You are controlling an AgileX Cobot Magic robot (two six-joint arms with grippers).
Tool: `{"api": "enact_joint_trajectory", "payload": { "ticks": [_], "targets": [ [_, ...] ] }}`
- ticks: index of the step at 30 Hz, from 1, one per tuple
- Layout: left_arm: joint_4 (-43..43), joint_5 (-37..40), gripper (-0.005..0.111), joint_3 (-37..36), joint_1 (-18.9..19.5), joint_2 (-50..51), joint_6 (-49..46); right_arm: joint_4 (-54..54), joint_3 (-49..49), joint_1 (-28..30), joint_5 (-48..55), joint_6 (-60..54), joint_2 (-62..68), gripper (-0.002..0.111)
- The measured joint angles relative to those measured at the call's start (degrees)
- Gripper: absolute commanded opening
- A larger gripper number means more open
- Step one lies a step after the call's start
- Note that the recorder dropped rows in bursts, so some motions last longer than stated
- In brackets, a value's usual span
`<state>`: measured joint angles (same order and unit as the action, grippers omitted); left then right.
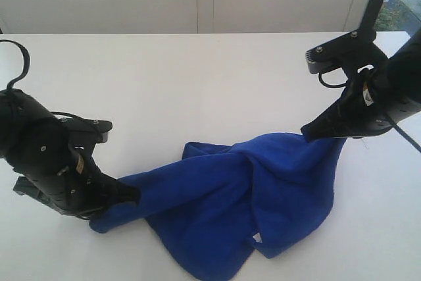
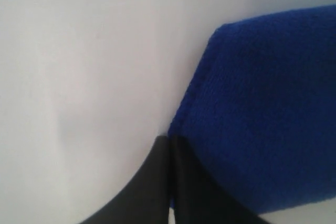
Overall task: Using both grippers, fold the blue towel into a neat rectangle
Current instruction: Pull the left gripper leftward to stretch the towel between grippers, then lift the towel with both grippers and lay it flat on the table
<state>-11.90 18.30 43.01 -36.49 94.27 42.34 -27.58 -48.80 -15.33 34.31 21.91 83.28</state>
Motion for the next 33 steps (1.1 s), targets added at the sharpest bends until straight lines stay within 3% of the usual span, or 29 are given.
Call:
{"api": "enact_joint_trajectory", "payload": {
  "ticks": [7,14,21,33],
  "targets": [
    [0.0,-0.5,0.000,-0.6,0.0,-3.2,-3.1,0.1,0.0,0.0,0.0,0.0,0.0,0.000],
    [-1.6,5.5,0.000,1.8,0.0,-15.4,-13.6,-0.6,0.1,0.0,1.5,-0.6,-3.4,0.000],
    [-8.6,15.8,0.000,6.8,0.0,-29.7,-18.5,-3.3,0.1,0.0,4.2,-1.9,-15.9,0.000],
    [-9.1,23.2,0.000,10.8,0.0,-53.0,-24.4,-1.6,0.1,0.0,9.6,-11.0,-36.2,0.000]
  ]
}}
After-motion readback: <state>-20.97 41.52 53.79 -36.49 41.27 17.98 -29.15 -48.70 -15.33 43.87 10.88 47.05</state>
